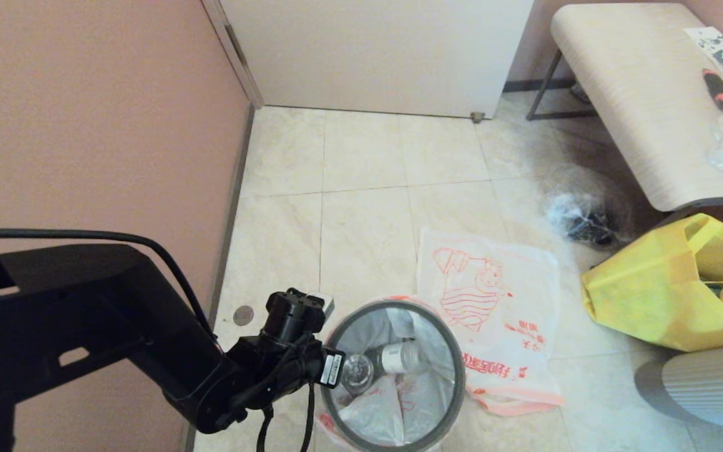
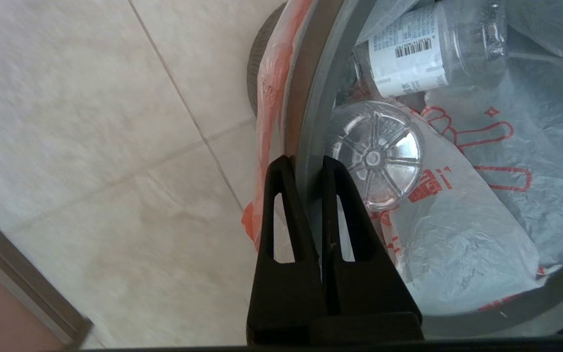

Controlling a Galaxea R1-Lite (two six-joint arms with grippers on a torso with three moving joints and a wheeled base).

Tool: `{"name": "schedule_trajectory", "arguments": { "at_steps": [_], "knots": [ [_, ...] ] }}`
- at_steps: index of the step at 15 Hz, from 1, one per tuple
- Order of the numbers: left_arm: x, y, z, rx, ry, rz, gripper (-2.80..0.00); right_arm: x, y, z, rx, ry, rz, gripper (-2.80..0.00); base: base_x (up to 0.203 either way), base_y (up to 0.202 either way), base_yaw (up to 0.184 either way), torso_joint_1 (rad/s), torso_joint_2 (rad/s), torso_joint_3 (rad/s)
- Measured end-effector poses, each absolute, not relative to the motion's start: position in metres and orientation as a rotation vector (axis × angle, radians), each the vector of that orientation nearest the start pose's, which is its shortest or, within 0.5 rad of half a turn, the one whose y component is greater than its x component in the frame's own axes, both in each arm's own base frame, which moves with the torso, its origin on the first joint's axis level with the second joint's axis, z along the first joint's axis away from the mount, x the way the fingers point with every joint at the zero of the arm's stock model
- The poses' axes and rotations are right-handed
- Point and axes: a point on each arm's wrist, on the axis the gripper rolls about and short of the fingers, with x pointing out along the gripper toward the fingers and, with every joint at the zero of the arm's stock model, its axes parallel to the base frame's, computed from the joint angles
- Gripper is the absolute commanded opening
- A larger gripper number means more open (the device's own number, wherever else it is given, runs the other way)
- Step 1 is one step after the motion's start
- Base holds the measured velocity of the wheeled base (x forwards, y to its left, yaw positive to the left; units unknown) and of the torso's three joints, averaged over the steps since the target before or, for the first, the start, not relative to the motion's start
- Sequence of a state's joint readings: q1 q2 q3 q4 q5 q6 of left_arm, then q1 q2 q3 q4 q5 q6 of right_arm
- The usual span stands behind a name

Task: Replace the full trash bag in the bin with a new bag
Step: Place the trash can ring on the floor

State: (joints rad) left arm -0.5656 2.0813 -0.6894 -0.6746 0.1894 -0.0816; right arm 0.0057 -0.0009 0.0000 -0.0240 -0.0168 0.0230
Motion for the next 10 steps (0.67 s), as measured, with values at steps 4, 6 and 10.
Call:
{"name": "schedule_trajectory", "arguments": {
  "at_steps": [4, 6, 10],
  "knots": [
    [0.281, -0.175, 0.038, 0.105, 0.718, -0.337, -2.80, -0.023, -0.001, 0.078, 0.023, -0.025, -0.011, -2.80, 0.000, 0.000, 0.000, 0.000, 0.00, 0.000],
    [0.285, -0.174, 0.039, 0.021, 0.795, -0.374, -2.80, -0.023, -0.001, 0.078, 0.023, -0.025, -0.011, -2.80, 0.000, 0.000, 0.000, 0.000, 0.00, 0.000],
    [0.292, -0.167, 0.045, -0.078, 0.840, -0.441, -2.80, -0.023, -0.001, 0.078, 0.023, -0.025, -0.011, -2.80, 0.000, 0.000, 0.000, 0.000, 0.00, 0.000]
  ]
}}
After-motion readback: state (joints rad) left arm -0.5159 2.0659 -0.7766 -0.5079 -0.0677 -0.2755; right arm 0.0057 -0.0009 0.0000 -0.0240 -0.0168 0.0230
